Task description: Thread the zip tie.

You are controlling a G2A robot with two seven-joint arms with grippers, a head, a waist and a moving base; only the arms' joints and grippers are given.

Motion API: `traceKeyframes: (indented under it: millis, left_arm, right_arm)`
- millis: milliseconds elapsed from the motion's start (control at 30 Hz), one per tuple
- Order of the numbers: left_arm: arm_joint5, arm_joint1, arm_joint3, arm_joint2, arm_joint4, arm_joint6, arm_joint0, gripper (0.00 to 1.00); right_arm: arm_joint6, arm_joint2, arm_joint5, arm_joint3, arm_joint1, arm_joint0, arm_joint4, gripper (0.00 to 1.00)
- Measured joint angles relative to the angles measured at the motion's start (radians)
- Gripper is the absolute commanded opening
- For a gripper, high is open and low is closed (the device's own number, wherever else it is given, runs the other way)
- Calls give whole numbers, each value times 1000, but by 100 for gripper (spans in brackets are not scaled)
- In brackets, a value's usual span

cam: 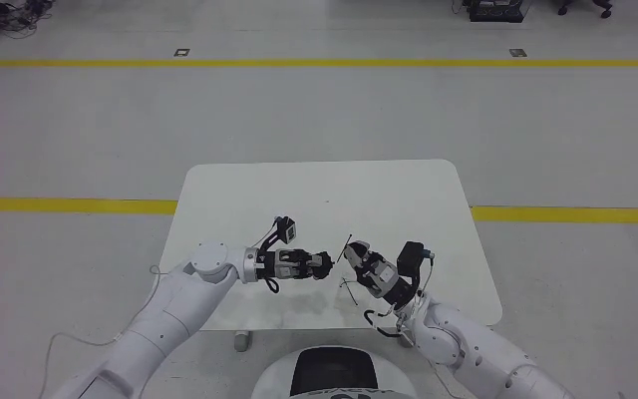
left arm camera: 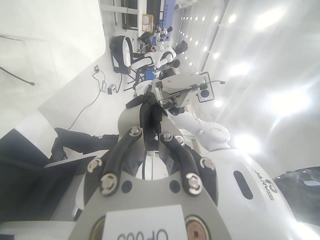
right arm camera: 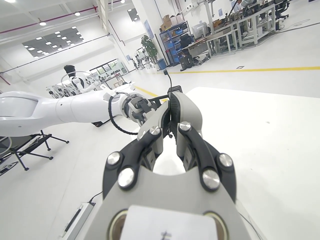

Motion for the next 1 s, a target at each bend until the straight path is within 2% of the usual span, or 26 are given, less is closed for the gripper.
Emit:
traceKeyframes:
  millis: [1000]
  left_arm:
    - [-2, 3, 7, 15, -16, -13, -10, 0]
  right_arm:
    - [-11, -51, 0, 24, 3, 40, 20, 0]
